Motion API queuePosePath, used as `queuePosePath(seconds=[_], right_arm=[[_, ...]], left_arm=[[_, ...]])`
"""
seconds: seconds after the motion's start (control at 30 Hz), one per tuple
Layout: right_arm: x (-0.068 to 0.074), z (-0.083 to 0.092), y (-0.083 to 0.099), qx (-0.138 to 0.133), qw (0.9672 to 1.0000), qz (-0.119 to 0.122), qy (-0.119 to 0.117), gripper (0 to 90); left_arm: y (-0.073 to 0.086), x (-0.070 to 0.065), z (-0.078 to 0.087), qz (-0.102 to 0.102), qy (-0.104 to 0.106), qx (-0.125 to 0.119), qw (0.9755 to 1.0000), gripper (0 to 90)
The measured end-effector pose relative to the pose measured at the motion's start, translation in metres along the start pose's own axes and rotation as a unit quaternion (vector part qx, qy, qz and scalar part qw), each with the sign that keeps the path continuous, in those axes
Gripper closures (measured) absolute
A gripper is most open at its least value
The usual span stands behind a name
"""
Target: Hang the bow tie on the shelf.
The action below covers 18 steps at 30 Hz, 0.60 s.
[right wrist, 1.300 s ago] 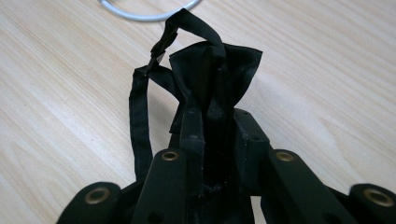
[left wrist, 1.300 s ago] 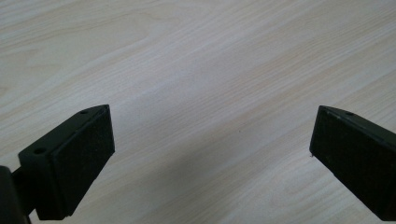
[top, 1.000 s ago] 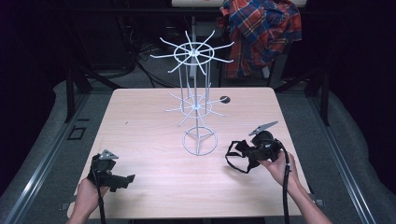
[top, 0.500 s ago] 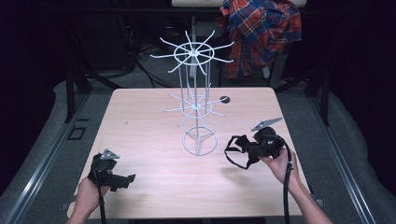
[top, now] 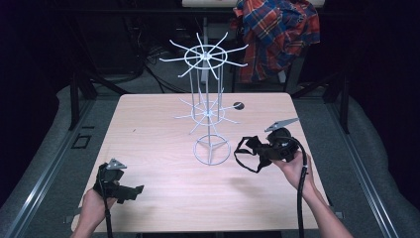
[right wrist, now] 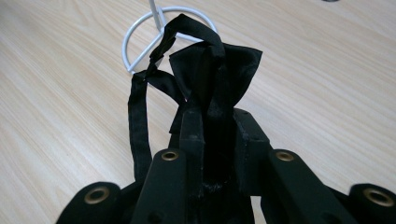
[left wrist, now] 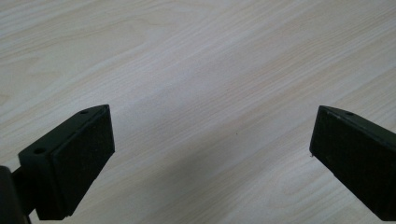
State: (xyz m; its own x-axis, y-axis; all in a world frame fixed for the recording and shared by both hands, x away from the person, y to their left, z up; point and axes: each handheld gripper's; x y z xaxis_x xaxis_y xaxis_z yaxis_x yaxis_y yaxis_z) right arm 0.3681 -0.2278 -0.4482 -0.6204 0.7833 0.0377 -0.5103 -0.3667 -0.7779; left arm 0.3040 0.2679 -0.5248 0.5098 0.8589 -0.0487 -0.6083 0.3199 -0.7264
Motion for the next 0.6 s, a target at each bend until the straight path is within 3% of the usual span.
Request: queuePosePath(seconds=[0.3,0.6], right_arm=[[0.004,-0.003,-0.012,-0.013,0.9999,-0.001,-0.009,76.0],[-0.003,0.008,-0.017,-0.022,0.9997,-0.008,0.001,76.0]], left_arm=[[0.0,0.0,-0.001,0.0,0.005,-0.003,1.0,0.0],[-0.001,-0.001,-0.001,0.0,0.007,-0.003,1.0,0.0]])
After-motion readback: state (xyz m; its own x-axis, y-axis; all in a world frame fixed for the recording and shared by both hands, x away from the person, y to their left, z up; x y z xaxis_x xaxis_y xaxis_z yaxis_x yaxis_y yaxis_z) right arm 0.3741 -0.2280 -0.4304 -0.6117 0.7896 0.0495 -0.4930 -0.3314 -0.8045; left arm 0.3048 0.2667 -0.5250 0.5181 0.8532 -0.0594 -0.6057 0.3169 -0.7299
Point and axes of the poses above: each handheld gripper's, and its own axes: z roughly backward along the jaws, y roughly out of its underside, x roughly to its left, and after that the axes turned 12 degrees about -x, right-handed
